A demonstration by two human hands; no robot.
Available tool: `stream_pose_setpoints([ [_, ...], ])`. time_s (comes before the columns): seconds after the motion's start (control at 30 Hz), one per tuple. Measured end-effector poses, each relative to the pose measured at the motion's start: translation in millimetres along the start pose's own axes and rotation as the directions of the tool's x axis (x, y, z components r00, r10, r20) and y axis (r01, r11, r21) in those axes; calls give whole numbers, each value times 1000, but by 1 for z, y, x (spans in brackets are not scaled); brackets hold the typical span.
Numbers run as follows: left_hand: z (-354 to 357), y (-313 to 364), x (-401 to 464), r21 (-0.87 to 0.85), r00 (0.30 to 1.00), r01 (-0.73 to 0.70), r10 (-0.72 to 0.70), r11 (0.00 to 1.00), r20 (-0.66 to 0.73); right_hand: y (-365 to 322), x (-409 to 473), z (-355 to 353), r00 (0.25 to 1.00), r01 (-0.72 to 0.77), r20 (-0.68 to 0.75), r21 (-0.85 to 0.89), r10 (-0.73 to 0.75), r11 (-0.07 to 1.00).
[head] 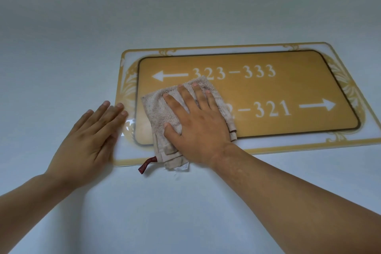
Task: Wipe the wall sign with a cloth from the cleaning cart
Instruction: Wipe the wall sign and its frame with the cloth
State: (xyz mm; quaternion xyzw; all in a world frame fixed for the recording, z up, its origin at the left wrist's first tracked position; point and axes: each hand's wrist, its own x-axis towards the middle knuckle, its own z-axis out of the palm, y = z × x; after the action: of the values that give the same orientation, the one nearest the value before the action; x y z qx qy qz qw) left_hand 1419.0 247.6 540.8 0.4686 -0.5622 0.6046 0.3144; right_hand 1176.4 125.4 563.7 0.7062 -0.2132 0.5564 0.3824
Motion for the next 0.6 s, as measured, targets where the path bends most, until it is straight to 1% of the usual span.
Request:
stream_pose_setpoints([
  [0.17, 4, -1, 1, -18, 999, 18, -19, 1000, -32, 17, -8, -3, 999, -37, -11, -12, 37, 999],
  [0.23, 6, 6, 2, -35, 997, 51, -53, 998, -63, 21, -10, -3, 999, -44, -17, -8, 43, 999],
  [0.33, 10, 34, 7, -93, 969, 196, -207, 976, -138, 22, -10, -1, 999, -44, -25, -2, 44, 999],
  [0.37, 12, 47, 12, -108, 947, 260, -276, 959, -166, 21, -10, -1, 998, -48, -33, -1, 48, 999],
  [0.43, 14, 73, 25, -122, 887, 414, -430, 902, -169, 20, -9, 0, 997, -52, -49, 6, 52, 999],
  [0.47, 16, 85, 31, -99, 865, 470, -480, 877, -148, 20, -9, 0, 997, -58, -55, 13, 59, 998],
  [0.5, 18, 93, 37, -38, 854, 507, -507, 861, -117, 20, -9, 0, 996, -62, -57, 20, 63, 998],
  [0.57, 21, 108, 48, 125, 847, 531, -526, 838, -69, 19, -9, 0, 996, -57, -64, 29, 59, 998],
  [0.6, 24, 112, 52, 169, 844, 534, -533, 828, -53, 19, -9, 1, 996, -55, -69, 28, 56, 998],
])
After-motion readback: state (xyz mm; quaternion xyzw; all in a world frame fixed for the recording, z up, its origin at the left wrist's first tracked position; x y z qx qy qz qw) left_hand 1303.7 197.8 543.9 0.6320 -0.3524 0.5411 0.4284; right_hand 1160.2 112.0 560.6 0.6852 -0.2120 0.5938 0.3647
